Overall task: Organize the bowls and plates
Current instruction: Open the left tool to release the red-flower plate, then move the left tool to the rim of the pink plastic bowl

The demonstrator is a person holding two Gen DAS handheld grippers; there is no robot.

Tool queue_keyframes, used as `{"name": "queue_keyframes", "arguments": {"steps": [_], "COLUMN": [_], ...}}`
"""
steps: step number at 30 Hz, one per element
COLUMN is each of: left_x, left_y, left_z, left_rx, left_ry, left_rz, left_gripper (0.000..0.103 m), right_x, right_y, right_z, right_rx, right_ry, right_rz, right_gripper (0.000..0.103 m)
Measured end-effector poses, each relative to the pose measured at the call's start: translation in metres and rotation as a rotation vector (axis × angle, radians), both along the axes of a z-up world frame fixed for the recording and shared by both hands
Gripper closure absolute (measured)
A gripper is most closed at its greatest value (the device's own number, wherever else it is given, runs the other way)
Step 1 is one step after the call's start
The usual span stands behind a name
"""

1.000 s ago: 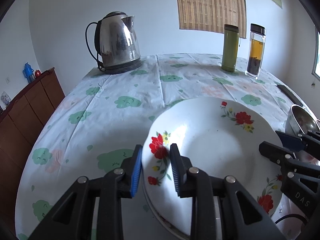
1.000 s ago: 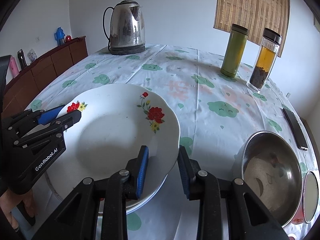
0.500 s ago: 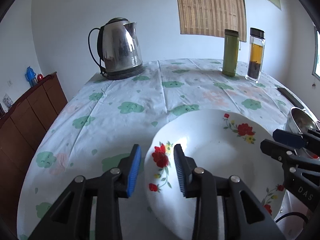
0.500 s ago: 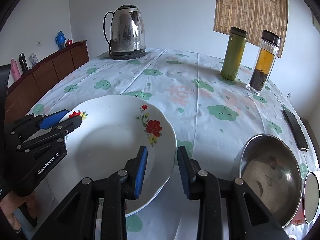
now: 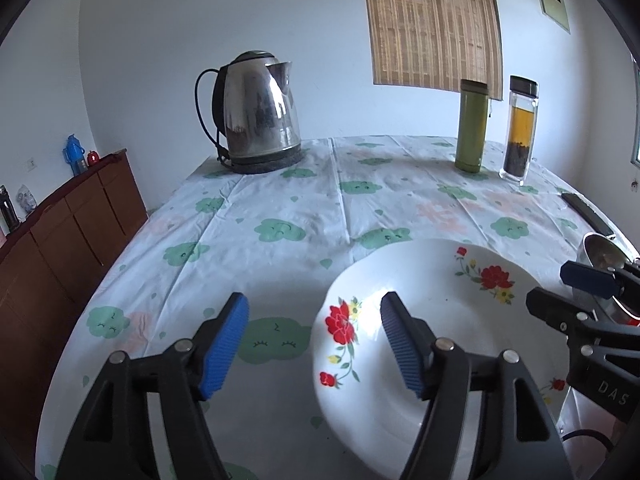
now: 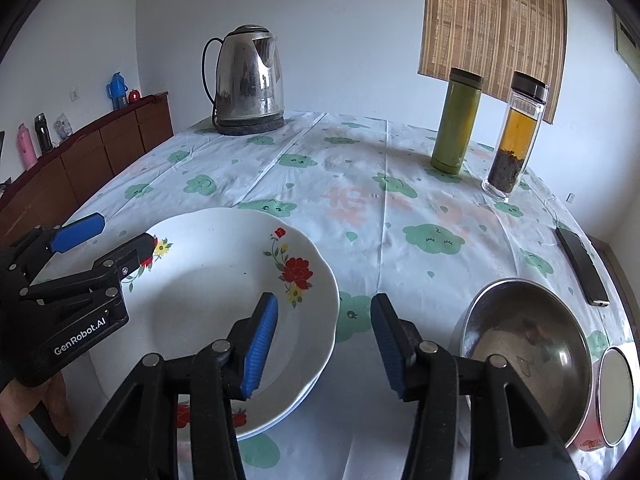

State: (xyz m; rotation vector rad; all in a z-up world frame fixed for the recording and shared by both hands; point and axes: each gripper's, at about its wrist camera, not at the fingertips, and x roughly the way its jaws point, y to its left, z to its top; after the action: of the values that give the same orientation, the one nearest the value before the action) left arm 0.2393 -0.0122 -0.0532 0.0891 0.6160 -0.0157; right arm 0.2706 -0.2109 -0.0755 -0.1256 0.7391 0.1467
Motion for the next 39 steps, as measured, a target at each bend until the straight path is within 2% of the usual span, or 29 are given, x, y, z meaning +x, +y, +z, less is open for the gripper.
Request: {"name": "queue_keyframes", "arguments": {"steps": [7,10,15,20,25,28,34,39], "left_x": [-0.005,-0.01,-0.018,-0.026,-0.04,-0.054,-0.086,-0.108], "left_y": [0.005,0.009,0.008,-0.008,-0.025,-0.038,-0.074,-0.121], "left_z": [0.007,0.012,0.017,0.015,0.012,0.016,0.029,0.027], "left_rx": [-0.018,-0.042,-0.053,-0.037,-0.052,-0.055,-0.092,-0.107], "left_ry": [-0.044,-0.073,-0.109,-0.111,-0.088,-0.088,-0.08,-0.017], "left_rz": [0.031,0.041,0.036,-0.006,-0.061,-0.095,-0.211,-0.354], "left_gripper": [0.033,0.032,0.032,0.032,0.031,0.031,0.031,0.031], "right_x": [-0.01,-0.018,-0.06,-0.106,-0.155,-0.178,-0.204,-0.206], "right_y": [0.004,0.003,-0.005,-0.022,-0.047,-0.065,-0.11,-0.148], "right_z": [0.011,0.017,0.037,0.054,0.065,0.069,0.066,0.052], "right_rx": [0.019,0.07,0.102,0.124,0.156,0.134,0.091,0.067], "right_ry": [-0.053,-0.064,-0.108,-0.145,-0.168,-0.185,-0.2,-0.167], "right_rz": [0.01,0.016,0.051,0.069,0.093,0.076,-0.022,-0.124], "right_gripper": [0.052,0.052,0.052,0.052,0.052,0.052,0.052,0.052]}}
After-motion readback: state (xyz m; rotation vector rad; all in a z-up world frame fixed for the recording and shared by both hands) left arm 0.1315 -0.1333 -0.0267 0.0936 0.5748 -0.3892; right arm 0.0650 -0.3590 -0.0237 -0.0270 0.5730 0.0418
